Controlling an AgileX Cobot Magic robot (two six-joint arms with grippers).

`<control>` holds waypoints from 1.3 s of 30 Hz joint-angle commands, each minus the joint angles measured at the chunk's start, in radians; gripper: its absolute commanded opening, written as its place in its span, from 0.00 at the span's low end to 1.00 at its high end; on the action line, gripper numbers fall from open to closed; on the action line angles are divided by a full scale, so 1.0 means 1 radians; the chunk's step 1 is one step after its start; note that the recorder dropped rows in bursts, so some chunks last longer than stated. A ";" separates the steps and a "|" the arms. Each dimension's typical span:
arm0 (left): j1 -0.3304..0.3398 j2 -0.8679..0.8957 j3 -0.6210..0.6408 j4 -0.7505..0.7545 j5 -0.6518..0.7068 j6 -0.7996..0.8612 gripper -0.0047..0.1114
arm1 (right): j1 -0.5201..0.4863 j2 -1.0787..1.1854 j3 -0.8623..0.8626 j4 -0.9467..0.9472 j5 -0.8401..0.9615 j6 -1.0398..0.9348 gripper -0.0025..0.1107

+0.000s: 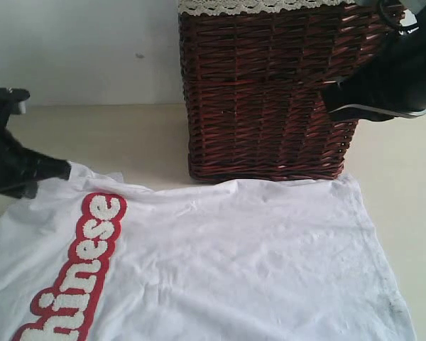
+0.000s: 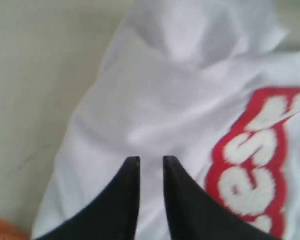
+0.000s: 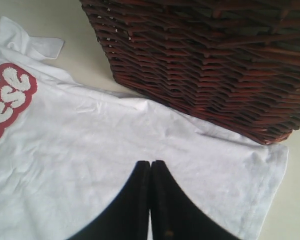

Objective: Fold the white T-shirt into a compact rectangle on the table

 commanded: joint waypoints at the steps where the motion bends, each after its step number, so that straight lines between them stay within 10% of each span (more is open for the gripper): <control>1: 0.010 0.076 -0.115 -0.089 -0.078 0.077 0.59 | -0.003 -0.006 -0.010 0.005 -0.004 -0.004 0.02; 19: 0.089 0.517 -0.424 -0.288 0.037 0.348 0.37 | -0.003 -0.006 -0.010 0.005 -0.014 -0.013 0.02; 23: 0.089 0.500 -0.436 -0.288 0.058 0.353 0.04 | -0.003 -0.006 -0.010 0.005 -0.014 -0.013 0.02; 39: 0.087 0.096 -0.245 -0.125 -0.091 0.349 0.04 | -0.003 -0.006 -0.010 0.005 -0.014 -0.013 0.02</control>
